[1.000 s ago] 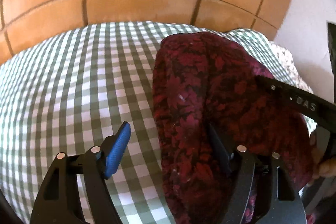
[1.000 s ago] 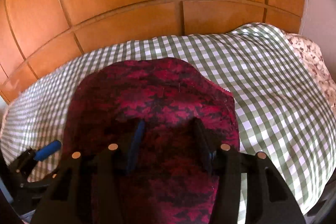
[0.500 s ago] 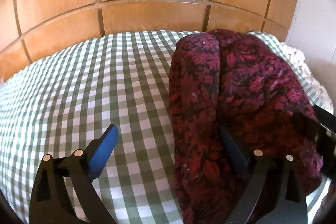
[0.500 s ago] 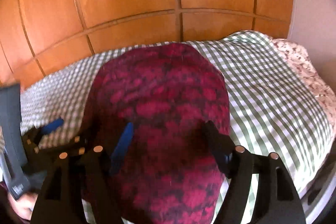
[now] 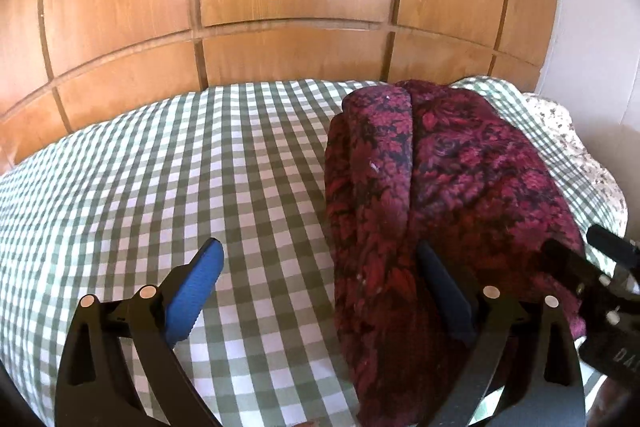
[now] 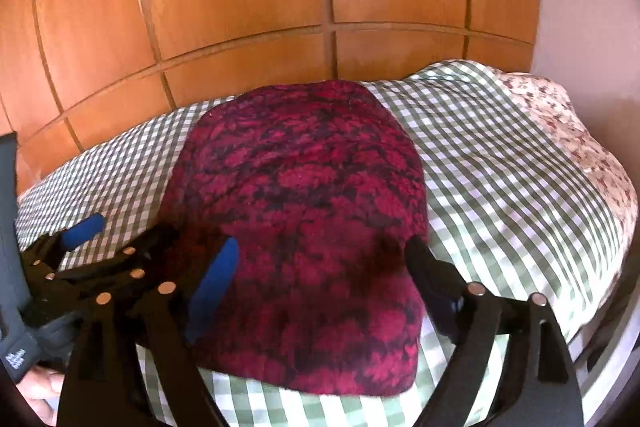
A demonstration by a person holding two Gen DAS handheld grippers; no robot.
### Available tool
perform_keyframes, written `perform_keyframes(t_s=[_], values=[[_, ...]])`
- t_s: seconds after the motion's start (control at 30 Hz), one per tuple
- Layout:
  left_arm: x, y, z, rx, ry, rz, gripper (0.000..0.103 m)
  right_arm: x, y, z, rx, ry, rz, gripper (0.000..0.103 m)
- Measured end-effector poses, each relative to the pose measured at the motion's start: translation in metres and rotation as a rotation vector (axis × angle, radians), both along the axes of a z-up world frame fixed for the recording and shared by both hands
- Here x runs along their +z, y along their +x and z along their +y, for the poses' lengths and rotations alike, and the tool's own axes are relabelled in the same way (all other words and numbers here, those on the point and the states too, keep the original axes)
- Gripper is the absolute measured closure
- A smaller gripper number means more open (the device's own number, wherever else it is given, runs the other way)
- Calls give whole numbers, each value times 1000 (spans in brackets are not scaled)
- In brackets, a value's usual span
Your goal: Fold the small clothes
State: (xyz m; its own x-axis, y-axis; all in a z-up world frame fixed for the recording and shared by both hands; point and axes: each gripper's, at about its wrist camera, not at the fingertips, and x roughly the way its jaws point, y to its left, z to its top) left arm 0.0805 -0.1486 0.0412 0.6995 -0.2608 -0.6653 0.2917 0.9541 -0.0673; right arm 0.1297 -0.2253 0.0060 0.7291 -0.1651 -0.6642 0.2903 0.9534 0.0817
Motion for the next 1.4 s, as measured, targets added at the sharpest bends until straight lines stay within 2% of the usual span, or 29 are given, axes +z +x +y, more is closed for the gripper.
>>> perform_keyframes(t_s=[0.23, 0.6, 0.67, 0.8, 0.9, 1.17, 1.4], values=[[4, -11, 6, 14, -8, -10, 7, -7, -15, 0, -51, 4, 18, 9], [8, -34, 16, 29, -6, -28, 7, -4, -32, 17, -27, -55, 13, 6], [9, -40, 20, 41, -9, -27, 4, -2, -35, 19, -47, -61, 21, 3], [8, -52, 27, 56, -12, -32, 4, 5, -43, 22, -102, -75, 12, 2], [11, -60, 32, 64, -10, -52, 4, 12, -49, 26, -137, -104, -5, 2], [18, -71, 48, 116, -20, -76, 4, 23, -63, 54, -138, -240, -65, 2], [20, -77, 53, 126, -29, -94, 4, 21, -67, 64, -134, -252, -61, 2]])
